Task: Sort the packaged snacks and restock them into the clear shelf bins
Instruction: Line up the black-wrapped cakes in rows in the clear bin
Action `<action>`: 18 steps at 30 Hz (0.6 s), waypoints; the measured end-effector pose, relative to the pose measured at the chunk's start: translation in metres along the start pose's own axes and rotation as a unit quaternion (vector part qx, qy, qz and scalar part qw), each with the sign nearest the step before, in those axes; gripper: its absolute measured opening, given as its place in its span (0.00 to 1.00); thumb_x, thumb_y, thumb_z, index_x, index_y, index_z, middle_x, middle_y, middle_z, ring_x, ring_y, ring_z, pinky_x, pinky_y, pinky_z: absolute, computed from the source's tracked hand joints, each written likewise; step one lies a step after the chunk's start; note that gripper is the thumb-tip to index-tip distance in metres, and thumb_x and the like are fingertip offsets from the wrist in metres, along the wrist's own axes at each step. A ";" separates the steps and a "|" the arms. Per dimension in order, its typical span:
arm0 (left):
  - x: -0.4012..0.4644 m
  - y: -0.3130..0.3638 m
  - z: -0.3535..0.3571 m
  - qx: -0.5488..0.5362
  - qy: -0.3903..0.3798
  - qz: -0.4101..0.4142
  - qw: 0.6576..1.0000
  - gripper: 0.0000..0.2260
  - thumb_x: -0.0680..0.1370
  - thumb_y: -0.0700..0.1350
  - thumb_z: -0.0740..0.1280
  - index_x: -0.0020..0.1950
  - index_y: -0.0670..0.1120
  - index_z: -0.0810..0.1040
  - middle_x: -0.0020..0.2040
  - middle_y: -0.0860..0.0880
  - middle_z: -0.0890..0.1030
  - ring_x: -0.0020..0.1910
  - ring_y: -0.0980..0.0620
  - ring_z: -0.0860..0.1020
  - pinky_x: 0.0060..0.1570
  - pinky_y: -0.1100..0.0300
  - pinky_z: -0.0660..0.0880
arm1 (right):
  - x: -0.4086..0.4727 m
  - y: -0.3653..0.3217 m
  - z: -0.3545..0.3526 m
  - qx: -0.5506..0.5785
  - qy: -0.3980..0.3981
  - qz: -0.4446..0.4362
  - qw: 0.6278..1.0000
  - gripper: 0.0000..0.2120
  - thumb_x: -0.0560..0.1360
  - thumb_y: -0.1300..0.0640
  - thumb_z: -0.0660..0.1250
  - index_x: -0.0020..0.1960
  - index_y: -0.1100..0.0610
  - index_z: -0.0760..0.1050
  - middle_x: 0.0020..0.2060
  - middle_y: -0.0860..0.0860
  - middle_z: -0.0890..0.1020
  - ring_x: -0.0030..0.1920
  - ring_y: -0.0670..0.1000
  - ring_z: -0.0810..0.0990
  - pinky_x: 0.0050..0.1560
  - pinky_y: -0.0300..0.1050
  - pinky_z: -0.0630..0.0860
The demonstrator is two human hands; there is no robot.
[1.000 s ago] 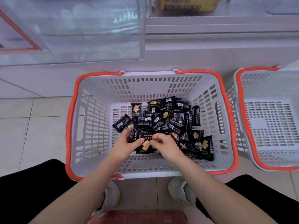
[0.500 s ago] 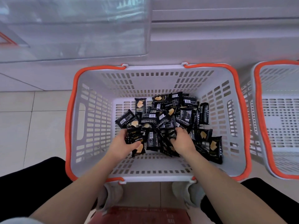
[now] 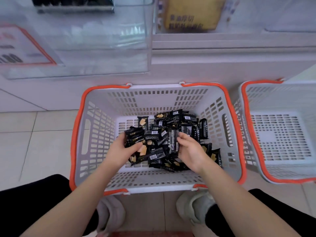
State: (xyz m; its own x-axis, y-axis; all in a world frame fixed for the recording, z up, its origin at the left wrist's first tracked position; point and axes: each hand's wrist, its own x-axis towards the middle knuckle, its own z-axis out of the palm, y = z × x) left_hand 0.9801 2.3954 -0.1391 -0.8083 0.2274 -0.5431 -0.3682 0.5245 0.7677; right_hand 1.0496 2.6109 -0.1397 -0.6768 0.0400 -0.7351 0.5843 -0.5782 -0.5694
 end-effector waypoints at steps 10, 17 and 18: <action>-0.045 0.062 -0.008 -0.079 -0.019 0.157 0.984 0.12 0.73 0.44 0.70 0.51 0.59 0.73 0.49 0.63 0.81 0.49 0.67 0.78 0.47 0.70 0.73 | -0.071 -0.027 0.032 0.269 -0.187 0.010 0.945 0.32 0.68 0.42 0.64 0.57 0.69 0.77 0.38 0.55 0.77 0.31 0.49 0.71 0.33 0.39 0.70; -0.074 0.090 -0.018 -0.229 -0.061 0.146 0.960 0.06 0.76 0.42 0.64 0.49 0.53 0.76 0.41 0.57 0.84 0.40 0.60 0.81 0.40 0.63 0.76 | -0.102 -0.042 0.065 0.027 -0.043 -0.126 0.991 0.19 0.80 0.48 0.55 0.61 0.61 0.73 0.47 0.58 0.84 0.36 0.50 0.79 0.40 0.44 0.76; -0.079 0.096 -0.020 -0.250 -0.071 0.139 0.956 0.06 0.76 0.41 0.64 0.47 0.52 0.77 0.40 0.55 0.83 0.39 0.59 0.81 0.39 0.62 0.76 | -0.107 -0.047 0.071 0.043 -0.039 -0.122 0.991 0.19 0.80 0.47 0.54 0.60 0.60 0.74 0.45 0.57 0.84 0.34 0.50 0.78 0.38 0.44 0.76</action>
State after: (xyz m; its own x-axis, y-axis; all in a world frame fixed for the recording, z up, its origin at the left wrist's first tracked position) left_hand 0.9992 2.4110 -0.0162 -0.8492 0.4296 -0.3071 -0.3498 -0.0219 0.9366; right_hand 1.0625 2.5761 -0.0080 -0.8278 0.1254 -0.5468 0.3610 -0.6270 -0.6903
